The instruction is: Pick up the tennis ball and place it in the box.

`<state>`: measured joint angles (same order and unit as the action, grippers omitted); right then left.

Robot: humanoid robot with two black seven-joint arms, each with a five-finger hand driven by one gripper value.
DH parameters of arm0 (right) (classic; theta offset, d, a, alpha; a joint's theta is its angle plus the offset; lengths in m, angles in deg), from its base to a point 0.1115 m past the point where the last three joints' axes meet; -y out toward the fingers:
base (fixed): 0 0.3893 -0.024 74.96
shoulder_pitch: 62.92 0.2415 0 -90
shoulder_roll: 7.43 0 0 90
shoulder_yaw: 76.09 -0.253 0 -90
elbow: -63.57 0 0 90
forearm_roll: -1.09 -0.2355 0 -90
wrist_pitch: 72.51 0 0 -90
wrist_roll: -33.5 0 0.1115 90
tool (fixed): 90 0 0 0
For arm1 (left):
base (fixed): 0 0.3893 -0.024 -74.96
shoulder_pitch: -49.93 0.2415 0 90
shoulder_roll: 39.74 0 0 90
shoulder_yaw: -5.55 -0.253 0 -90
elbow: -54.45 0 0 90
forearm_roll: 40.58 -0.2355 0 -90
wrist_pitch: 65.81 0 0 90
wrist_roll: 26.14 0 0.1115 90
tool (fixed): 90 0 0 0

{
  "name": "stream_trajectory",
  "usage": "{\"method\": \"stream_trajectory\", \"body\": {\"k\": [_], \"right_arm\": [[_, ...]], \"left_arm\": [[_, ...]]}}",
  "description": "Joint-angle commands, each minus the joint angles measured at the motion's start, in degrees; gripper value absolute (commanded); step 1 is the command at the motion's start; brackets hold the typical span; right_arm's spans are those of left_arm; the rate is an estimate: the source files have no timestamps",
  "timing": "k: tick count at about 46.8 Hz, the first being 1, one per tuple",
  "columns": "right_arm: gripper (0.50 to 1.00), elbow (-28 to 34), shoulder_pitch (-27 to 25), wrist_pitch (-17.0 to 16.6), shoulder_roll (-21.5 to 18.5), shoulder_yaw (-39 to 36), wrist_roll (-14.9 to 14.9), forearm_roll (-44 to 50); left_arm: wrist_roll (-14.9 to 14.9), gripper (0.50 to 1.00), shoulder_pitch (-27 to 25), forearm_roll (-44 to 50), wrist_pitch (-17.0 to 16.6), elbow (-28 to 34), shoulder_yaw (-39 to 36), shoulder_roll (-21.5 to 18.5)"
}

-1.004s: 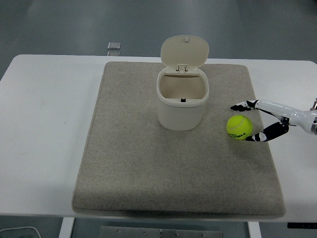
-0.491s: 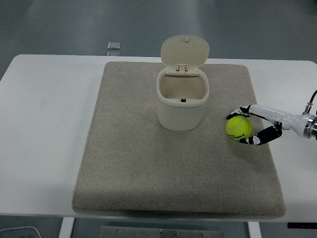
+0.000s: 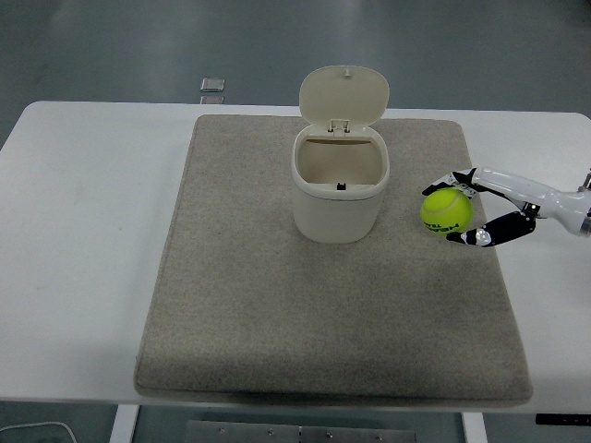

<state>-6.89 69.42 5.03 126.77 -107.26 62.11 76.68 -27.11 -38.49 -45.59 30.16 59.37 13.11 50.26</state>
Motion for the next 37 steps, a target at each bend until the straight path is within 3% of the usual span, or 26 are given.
{"method": "stream_trajectory", "body": {"k": [1, 13, 22, 30, 37], "right_arm": [[0.5, -0.2, 1.0, -0.6, 0.0, -2.2, 1.8, -0.9], [0.5, -2.4, 5.2, -5.4, -1.1, -5.7, 1.8, -2.7], [0.5, -2.3, 8.1, -5.6, -5.4, -5.5, 1.1, -2.8], [0.5, -2.0, 8.9, -5.6, -9.7, -5.0, -3.1, -2.7], [0.5, -1.2, 9.3, -5.0, -11.9, -4.7, -4.0, -2.6]], "left_arm": [[0.0, 0.992, 0.0, 0.0, 0.0, 0.0, 0.0, 0.0], [0.0, 0.992, 0.0, 0.0, 0.0, 0.0, 0.0, 0.0], [0.0, 0.992, 0.0, 0.0, 0.0, 0.0, 0.0, 0.0], [0.0, 0.992, 0.0, 0.0, 0.0, 0.0, 0.0, 0.0], [0.0, 0.992, 0.0, 0.0, 0.0, 0.0, 0.0, 0.0]]}}
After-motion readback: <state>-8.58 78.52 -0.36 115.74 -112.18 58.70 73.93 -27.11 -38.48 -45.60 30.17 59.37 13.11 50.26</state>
